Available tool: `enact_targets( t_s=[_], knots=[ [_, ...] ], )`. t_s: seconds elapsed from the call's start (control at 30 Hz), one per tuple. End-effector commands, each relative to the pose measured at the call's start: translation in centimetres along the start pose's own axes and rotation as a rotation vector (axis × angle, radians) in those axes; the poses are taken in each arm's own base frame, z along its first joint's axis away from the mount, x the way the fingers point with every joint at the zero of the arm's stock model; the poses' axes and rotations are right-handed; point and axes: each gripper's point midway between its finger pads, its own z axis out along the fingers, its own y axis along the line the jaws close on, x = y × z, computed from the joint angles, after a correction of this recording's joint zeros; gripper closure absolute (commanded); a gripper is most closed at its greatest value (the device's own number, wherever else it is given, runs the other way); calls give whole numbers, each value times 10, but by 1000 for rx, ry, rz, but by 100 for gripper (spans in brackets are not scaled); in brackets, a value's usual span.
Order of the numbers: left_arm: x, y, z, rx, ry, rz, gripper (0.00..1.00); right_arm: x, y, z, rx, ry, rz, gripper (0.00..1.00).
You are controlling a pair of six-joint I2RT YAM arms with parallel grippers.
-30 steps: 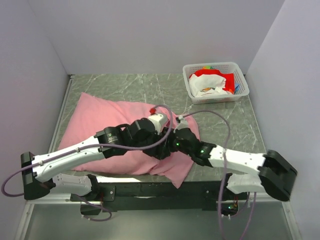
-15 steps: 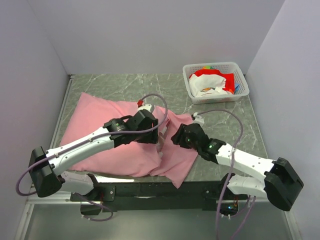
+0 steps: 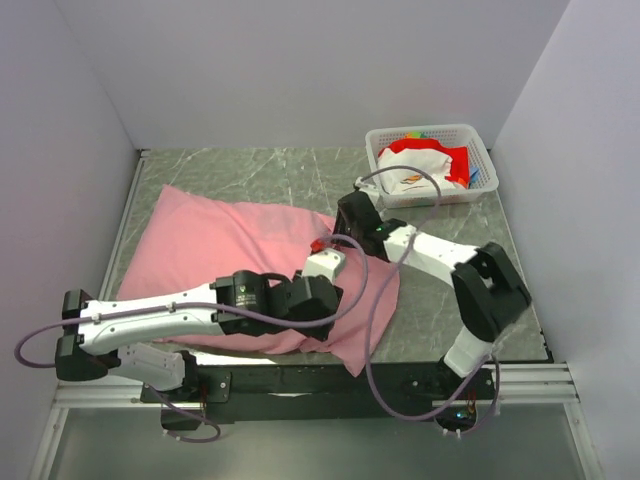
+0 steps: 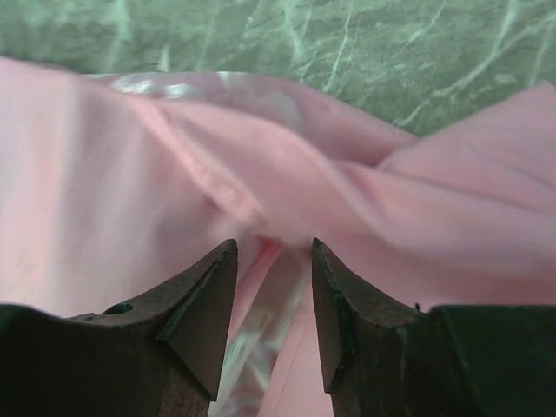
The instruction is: Put the pillow into the pillowcase
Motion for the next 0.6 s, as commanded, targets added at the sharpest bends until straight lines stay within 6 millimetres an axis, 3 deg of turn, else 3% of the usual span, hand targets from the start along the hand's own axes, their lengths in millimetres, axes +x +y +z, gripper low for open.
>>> enact_targets(
  t_s=[0.0, 0.03, 0.07, 0.13, 0.17, 0.23, 0.27, 0.33, 0.4, 0.43, 0.5, 0.53, 0.57],
  knots=[
    [30, -13, 18, 20, 32, 23, 48, -4, -3, 25, 43, 32, -51, 53],
    [36, -16, 24, 27, 34, 23, 48, 2, -8, 35, 65, 57, -57, 54],
    [39, -15, 31, 17, 28, 10, 45, -5, -4, 38, 60, 47, -55, 56],
    [48, -1, 50, -48, 9, -1, 36, -5, -8, 44, 75, 66, -59, 64],
    [52, 6, 56, -85, 2, -12, 35, -17, -8, 45, 75, 50, -45, 77],
    [54, 19, 63, -143, -5, -22, 27, -28, -14, 44, 89, 44, -39, 89],
    [58, 23, 66, -149, 1, -27, 26, -44, -15, 43, 91, 23, -26, 99],
    [56, 18, 70, -103, -4, -46, 28, -61, -18, 37, 92, 5, -12, 100],
    [66, 20, 76, -77, 35, -43, 35, -86, -15, 31, 73, -31, 9, 100],
    [66, 20, 79, -74, 37, -46, 46, -91, -14, 29, 68, -25, 10, 100],
    [74, 21, 83, -73, 62, -35, 56, -113, -6, 23, 48, -55, 14, 100],
    [76, 22, 86, -72, 71, -36, 74, -113, -4, 23, 45, -39, 9, 100],
    [77, 21, 87, -67, 78, -31, 83, -121, 2, 19, 33, -51, 4, 97]
  ],
)
